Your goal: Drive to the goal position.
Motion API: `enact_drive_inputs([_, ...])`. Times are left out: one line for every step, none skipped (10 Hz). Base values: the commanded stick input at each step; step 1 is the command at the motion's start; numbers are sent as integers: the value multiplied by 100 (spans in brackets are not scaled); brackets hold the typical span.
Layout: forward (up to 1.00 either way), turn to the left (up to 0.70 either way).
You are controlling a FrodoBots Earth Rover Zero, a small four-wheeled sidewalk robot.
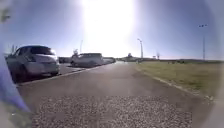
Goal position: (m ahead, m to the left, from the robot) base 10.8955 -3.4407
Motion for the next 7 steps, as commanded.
enact_drive_inputs([85, 0])
enact_drive_inputs([85, 0])
enact_drive_inputs([85, 0])
enact_drive_inputs([85, 0])
enact_drive_inputs([85, 0])
enact_drive_inputs([85, 0])
enact_drive_inputs([85, 0])
